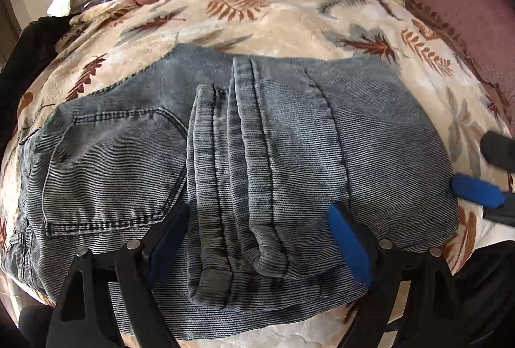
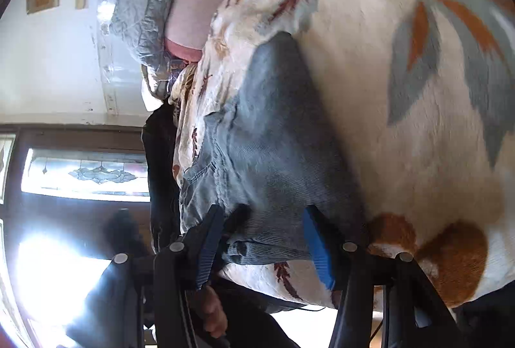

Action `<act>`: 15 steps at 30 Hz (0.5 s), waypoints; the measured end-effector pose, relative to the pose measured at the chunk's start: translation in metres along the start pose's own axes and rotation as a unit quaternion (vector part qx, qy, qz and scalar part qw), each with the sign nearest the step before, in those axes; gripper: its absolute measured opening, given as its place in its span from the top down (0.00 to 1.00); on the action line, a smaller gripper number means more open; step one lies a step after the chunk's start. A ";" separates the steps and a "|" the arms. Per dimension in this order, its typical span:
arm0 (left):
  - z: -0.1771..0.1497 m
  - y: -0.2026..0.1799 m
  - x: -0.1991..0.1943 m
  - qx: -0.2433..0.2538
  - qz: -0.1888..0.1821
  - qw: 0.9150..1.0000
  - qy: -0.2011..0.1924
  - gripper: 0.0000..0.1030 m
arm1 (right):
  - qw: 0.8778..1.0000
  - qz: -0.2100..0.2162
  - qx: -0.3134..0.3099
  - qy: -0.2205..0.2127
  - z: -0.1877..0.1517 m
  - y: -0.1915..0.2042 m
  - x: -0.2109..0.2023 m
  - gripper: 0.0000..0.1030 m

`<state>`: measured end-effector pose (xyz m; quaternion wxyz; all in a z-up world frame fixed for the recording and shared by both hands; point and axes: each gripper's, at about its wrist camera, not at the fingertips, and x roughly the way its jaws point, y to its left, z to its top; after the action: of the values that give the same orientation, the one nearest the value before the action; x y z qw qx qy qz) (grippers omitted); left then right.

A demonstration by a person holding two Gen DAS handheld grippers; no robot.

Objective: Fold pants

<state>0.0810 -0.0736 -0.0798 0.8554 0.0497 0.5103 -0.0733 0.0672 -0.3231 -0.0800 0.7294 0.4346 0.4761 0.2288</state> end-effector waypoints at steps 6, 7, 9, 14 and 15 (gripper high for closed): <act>0.013 -0.016 -0.045 0.018 -0.022 0.996 -0.080 0.14 | 0.995 -0.077 -0.058 -0.023 0.074 0.025 -0.001 0.43; 0.014 -0.021 -0.041 0.023 -0.027 0.997 -0.075 0.14 | 0.993 -0.104 -0.062 -0.012 0.087 0.023 0.009 0.43; 0.013 -0.028 -0.019 0.031 -0.018 0.998 -0.043 0.14 | 0.988 -0.136 -0.064 0.014 0.106 0.013 0.029 0.46; -0.002 -0.033 0.005 0.046 -0.001 0.999 -0.028 0.12 | 0.975 -0.194 -0.104 0.041 0.119 0.004 0.064 0.82; -0.002 -0.032 0.005 0.047 -0.006 0.999 -0.027 0.12 | 0.970 -0.206 -0.124 0.038 0.118 0.011 0.066 0.85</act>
<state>0.0763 -0.1048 -0.0851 0.8651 0.0846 0.4834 -0.1035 0.2029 -0.3173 -0.0837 0.7906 0.2242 0.5506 0.1466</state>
